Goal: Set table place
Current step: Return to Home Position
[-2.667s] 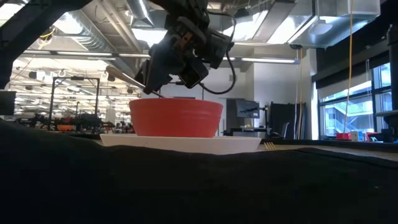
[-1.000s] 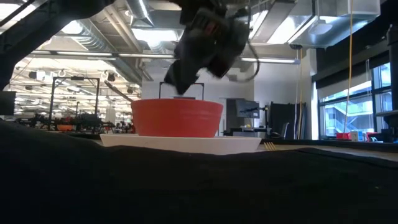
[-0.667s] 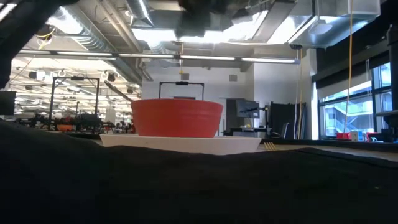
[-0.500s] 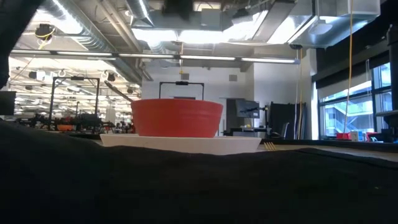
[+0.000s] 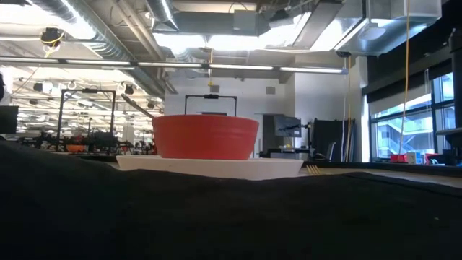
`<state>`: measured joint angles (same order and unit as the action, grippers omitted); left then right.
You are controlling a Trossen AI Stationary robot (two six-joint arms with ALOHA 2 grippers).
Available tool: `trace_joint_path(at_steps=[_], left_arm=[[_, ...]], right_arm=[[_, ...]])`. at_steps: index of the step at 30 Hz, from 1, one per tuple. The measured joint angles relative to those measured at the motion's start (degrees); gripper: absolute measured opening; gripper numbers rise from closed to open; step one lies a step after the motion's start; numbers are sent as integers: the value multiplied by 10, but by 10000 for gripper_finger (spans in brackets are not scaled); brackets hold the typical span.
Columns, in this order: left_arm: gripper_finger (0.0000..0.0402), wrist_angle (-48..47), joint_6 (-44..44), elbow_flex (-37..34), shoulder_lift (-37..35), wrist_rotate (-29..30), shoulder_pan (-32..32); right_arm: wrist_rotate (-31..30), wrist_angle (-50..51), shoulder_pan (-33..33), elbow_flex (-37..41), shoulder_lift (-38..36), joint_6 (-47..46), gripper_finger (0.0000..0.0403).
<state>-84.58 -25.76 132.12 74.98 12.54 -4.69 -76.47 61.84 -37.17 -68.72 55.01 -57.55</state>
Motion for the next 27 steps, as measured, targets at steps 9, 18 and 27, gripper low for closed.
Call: trace_joint_path(at_steps=[9,18,27], left_arm=[[90,111,37,-204,-127,-5,-65],[81,219,8,-478,-292,-2,-65],[67,221,-153,-645,-436,43,-65]], right_arm=[[238,-470,63,118,-25,333,85],[415,-593,203,147,-36,488,85],[397,-532,221,147,-32,400,85]])
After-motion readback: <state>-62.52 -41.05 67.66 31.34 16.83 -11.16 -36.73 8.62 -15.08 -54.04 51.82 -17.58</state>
